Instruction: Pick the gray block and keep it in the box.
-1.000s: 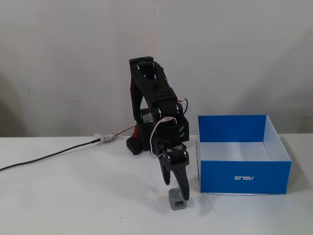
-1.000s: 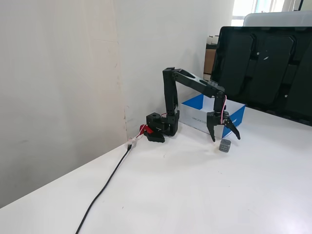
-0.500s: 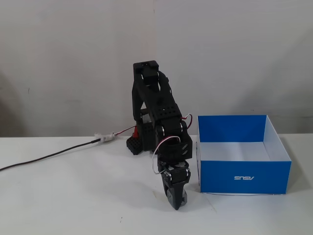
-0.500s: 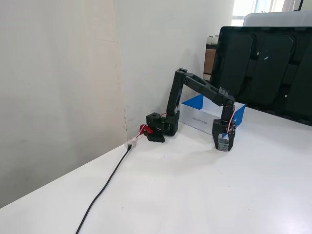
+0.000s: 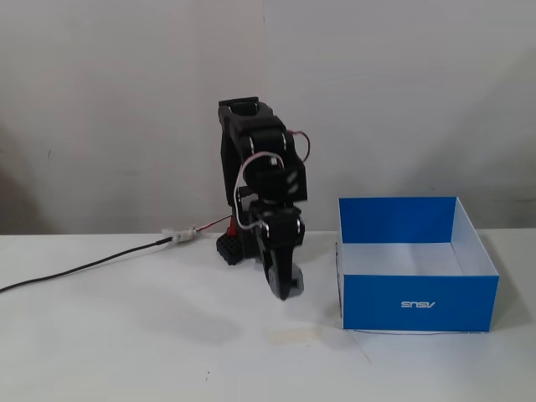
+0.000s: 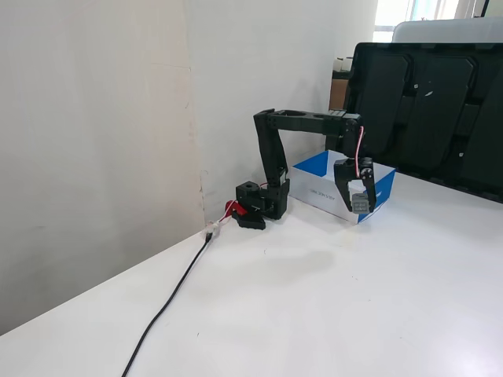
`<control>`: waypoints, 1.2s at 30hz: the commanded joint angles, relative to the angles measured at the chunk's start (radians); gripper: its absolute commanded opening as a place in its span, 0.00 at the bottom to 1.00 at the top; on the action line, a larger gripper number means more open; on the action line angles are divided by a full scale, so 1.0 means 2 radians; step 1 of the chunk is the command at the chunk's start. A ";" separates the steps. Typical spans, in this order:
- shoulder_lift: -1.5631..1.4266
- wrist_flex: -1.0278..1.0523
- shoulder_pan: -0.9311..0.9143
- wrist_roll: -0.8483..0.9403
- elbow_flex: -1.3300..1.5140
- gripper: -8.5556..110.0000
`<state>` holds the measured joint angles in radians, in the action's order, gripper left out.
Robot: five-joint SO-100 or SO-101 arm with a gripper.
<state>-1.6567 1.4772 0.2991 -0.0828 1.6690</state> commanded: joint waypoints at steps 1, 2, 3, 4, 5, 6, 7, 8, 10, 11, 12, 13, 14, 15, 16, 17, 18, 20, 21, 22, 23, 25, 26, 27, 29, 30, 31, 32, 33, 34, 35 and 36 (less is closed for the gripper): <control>-0.078 0.025 0.015 -0.004 -0.058 0.07; -0.091 0.035 0.020 -0.004 -0.066 0.07; -0.101 0.049 0.028 -0.004 -0.075 0.07; -0.112 0.063 0.040 -0.004 -0.081 0.07; -0.127 0.070 0.054 -0.004 -0.078 0.07; -0.144 0.074 0.069 -0.005 -0.072 0.07; -0.161 0.078 0.086 -0.005 -0.065 0.07; -0.173 0.081 0.100 -0.011 -0.061 0.07; -0.192 0.085 0.136 -0.012 -0.049 0.07; -0.202 0.085 0.158 -0.012 -0.038 0.07; -0.207 0.085 0.180 -0.016 -0.032 0.07; -0.211 0.085 0.199 -0.018 -0.029 0.07; -0.219 0.085 0.219 -0.018 -0.023 0.07; -0.230 0.085 0.243 -0.015 -0.015 0.07; -0.239 0.085 0.268 -0.014 -0.008 0.07; -0.242 0.085 0.294 -0.012 -0.005 0.07; -0.243 0.085 0.318 -0.012 -0.002 0.07; -0.244 0.085 0.371 -0.011 0.006 0.07; -0.243 0.085 0.395 -0.011 0.004 0.07; -0.239 0.085 0.416 -0.011 -0.003 0.07; -0.232 0.085 0.436 -0.011 -0.009 0.07; -0.215 0.085 0.479 -0.013 -0.013 0.08; -0.210 0.085 0.490 -0.016 -0.012 0.12; -0.212 0.083 0.503 -0.010 -0.005 0.25; -0.212 0.075 0.515 -0.012 -0.004 0.26; -0.208 0.071 0.512 -0.013 -0.002 0.27; -0.203 0.068 0.502 -0.012 -0.001 0.29; -0.198 0.065 0.494 -0.011 0.002 0.30; -0.193 0.059 0.483 -0.012 0.006 0.31; -0.189 0.053 0.468 -0.013 0.008 0.30; -0.183 0.050 0.441 -0.015 0.002 0.23; -0.177 0.050 0.407 -0.016 -0.005 0.17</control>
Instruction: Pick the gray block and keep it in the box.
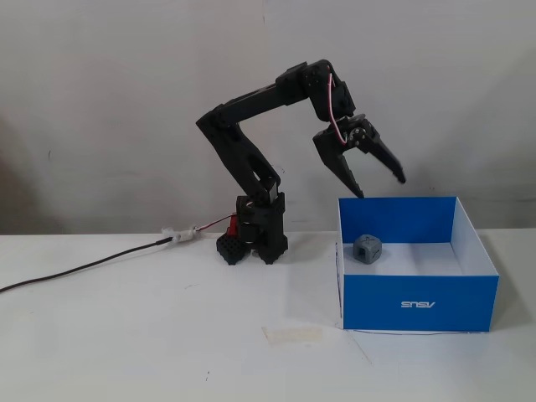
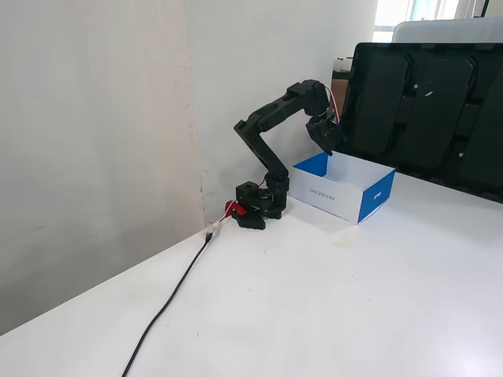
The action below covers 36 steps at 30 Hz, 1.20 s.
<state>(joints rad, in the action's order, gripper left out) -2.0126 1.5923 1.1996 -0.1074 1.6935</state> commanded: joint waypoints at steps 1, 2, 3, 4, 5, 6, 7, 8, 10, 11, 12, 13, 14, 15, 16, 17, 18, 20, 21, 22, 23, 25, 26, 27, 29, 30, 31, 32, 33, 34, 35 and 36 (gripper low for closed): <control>0.005 -0.008 -0.079 -0.003 -0.021 0.14; 0.005 -0.008 -0.110 -0.001 -0.023 0.12; 0.005 -0.008 -0.138 0.002 -0.024 0.11; 0.006 -0.014 -0.168 0.002 -0.025 0.07; 0.012 -0.014 -0.194 0.002 -0.028 0.07; 0.017 -0.016 -0.218 0.002 -0.028 0.07; 0.021 -0.019 -0.239 0.002 -0.029 0.07; 0.022 -0.020 -0.259 0.002 -0.031 0.07; 0.023 -0.020 -0.303 0.002 -0.038 0.07; 0.023 -0.024 -0.331 0.003 -0.038 0.07; 0.024 -0.029 -0.360 0.003 -0.039 0.07; 0.024 -0.038 -0.393 0.003 -0.038 0.07; 0.022 -0.049 -0.431 0.003 -0.034 0.07; 0.018 -0.069 -0.472 0.006 -0.025 0.07; 0.016 -0.091 -0.506 0.014 -0.012 0.07; 0.016 -0.110 -0.532 0.019 0.005 0.07; 0.015 -0.125 -0.548 0.023 0.024 0.07; -0.002 -0.165 -0.567 0.025 0.066 0.07; -0.020 -0.186 -0.576 0.025 0.087 0.07; -0.038 -0.195 -0.581 0.026 0.103 0.07; -0.051 -0.196 -0.586 0.028 0.112 0.07; -0.084 -0.215 -0.595 0.035 0.147 0.07; -0.107 -0.232 -0.597 0.038 0.174 0.07; -0.129 -0.244 -0.601 0.038 0.199 0.07; -0.176 -0.271 -0.609 0.039 0.249 0.07; -0.203 -0.291 -0.611 0.043 0.282 0.07; -0.227 -0.305 -0.611 0.046 0.312 0.07; -0.249 -0.314 -0.609 0.046 0.336 0.07; -0.268 -0.320 -0.607 0.048 0.360 0.07; -0.286 -0.326 -0.604 0.049 0.387 0.07; -0.308 -0.332 -0.604 0.050 0.413 0.07; -0.327 -0.336 -0.607 0.051 0.433 0.07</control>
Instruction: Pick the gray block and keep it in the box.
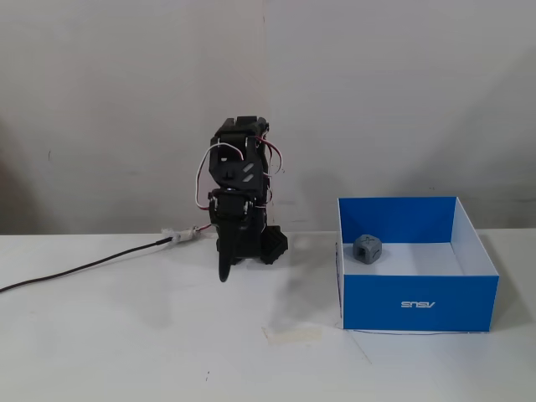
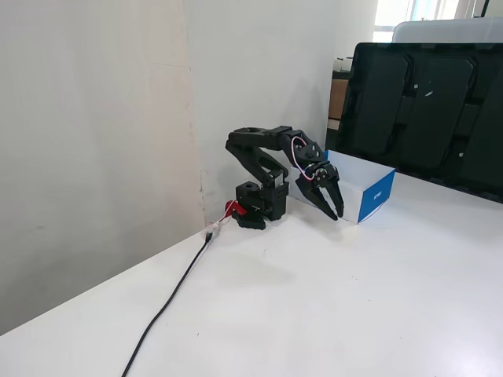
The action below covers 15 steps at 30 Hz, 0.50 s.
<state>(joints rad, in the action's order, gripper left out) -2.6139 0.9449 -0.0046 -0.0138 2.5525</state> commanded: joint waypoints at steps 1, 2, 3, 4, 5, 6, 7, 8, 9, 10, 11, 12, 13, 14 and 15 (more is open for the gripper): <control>-0.043 -0.018 -0.011 0.008 0.021 0.07; -0.049 -0.022 -0.015 0.012 0.036 0.07; -0.049 -0.028 -0.018 0.014 0.048 0.07; -0.051 -0.034 -0.018 0.015 0.058 0.07; -0.060 -0.035 -0.018 0.015 0.067 0.07; -0.077 -0.035 -0.018 0.015 0.080 0.07; -0.107 -0.034 -0.017 0.015 0.099 0.07; -0.151 -0.027 -0.015 0.015 0.120 0.07; -0.193 -0.011 -0.015 0.015 0.133 0.07; -0.226 0.003 -0.014 0.015 0.142 0.07; -0.249 0.015 -0.014 0.015 0.147 0.07; -0.262 0.021 -0.015 0.015 0.151 0.07; -0.272 0.026 -0.017 0.015 0.154 0.07; -0.281 0.031 -0.016 0.015 0.161 0.07; -0.298 0.035 -0.014 0.015 0.174 0.07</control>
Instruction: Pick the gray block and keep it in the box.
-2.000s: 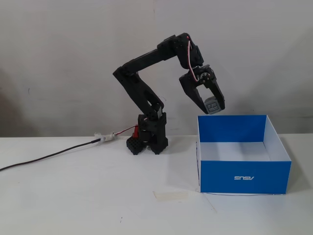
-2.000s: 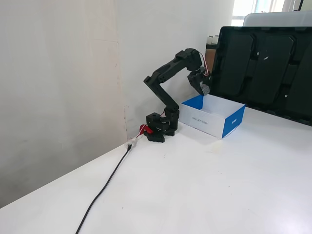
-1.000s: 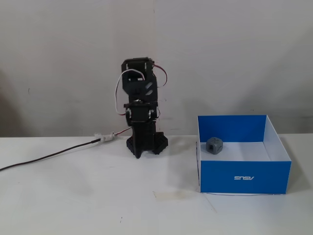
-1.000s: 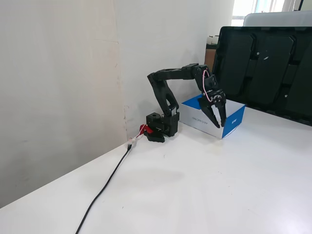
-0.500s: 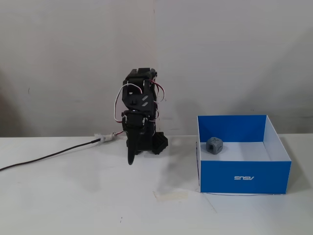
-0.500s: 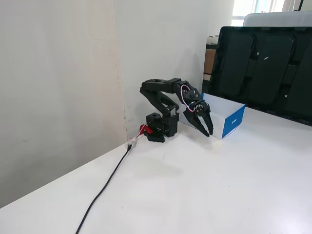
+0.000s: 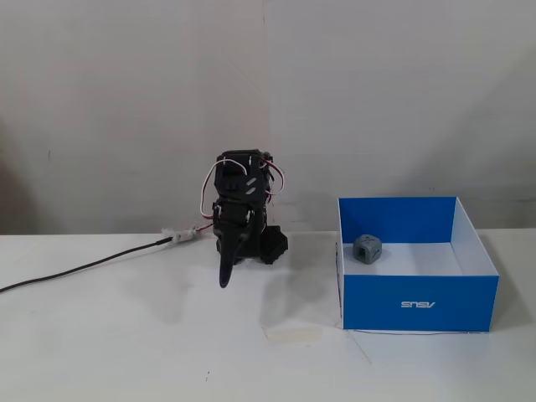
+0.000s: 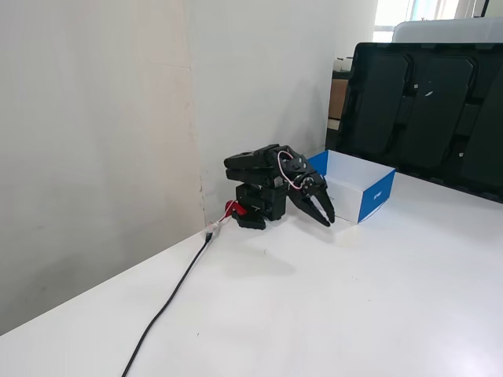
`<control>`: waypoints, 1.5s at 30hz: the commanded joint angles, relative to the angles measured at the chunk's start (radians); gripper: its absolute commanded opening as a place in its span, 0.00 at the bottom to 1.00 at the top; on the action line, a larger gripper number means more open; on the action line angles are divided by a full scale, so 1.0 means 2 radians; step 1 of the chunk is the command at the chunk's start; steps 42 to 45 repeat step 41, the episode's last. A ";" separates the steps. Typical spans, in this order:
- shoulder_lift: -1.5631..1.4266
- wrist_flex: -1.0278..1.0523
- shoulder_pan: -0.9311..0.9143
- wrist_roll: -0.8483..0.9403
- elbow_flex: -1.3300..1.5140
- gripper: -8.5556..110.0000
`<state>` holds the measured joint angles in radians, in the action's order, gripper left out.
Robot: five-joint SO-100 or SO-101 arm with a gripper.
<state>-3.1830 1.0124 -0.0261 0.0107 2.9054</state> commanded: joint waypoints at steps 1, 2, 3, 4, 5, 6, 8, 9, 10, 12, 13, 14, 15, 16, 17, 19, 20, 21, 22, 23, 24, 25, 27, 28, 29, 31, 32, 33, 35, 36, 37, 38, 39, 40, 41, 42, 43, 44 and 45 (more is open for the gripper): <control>-0.035 0.008 -0.002 0.005 0.006 0.07; -0.051 0.013 -0.002 0.006 0.012 0.07; -0.054 0.015 -0.001 0.008 0.016 0.07; -0.054 0.015 0.001 0.009 0.021 0.07; -0.055 0.015 0.002 0.010 0.024 0.07; -0.055 0.015 0.002 0.010 0.025 0.07; -0.059 0.020 0.001 0.010 0.027 0.07; -0.078 0.030 -0.004 0.009 0.031 0.07; -0.101 0.044 -0.005 0.008 0.035 0.07; -0.122 0.059 -0.003 0.010 0.040 0.07; -0.122 0.060 -0.003 0.010 0.041 0.07; -0.122 0.061 -0.003 0.010 0.041 0.07; -0.122 0.062 -0.004 0.008 0.044 0.07; -0.123 0.063 -0.005 0.007 0.044 0.07; -0.123 0.064 -0.005 0.006 0.045 0.07; -0.123 0.064 -0.002 0.004 0.054 0.07; -0.123 0.064 -0.001 0.003 0.058 0.07; -0.123 0.063 0.002 0.002 0.064 0.07; -0.123 0.063 0.002 0.002 0.064 0.07; -0.123 0.063 0.002 0.002 0.064 0.07; -0.123 0.063 0.003 0.002 0.064 0.07; -0.123 0.063 0.005 0.006 0.064 0.07; -0.123 0.063 0.012 0.009 0.064 0.07; -0.123 0.063 0.010 0.008 0.064 0.07; -0.123 0.063 0.010 0.008 0.064 0.10; -0.123 0.063 0.010 0.008 0.064 0.07; -0.123 0.063 0.010 0.008 0.064 0.07; -0.123 0.063 0.010 0.008 0.064 0.07; -0.123 0.063 0.010 0.008 0.064 0.07; -0.123 0.063 0.010 0.008 0.064 0.07; -0.123 0.063 0.010 0.008 0.064 0.07; -0.123 0.063 0.010 0.008 0.064 0.07; -0.123 0.063 0.010 0.008 0.064 0.07; -0.123 0.063 0.010 0.008 0.064 0.07; -0.123 0.063 0.010 0.008 0.064 0.07; -0.123 0.063 0.010 0.008 0.064 0.07; -0.123 0.063 0.010 0.008 0.064 0.07; -0.123 0.063 0.010 0.008 0.064 0.07; -0.123 0.063 0.010 0.008 0.064 0.07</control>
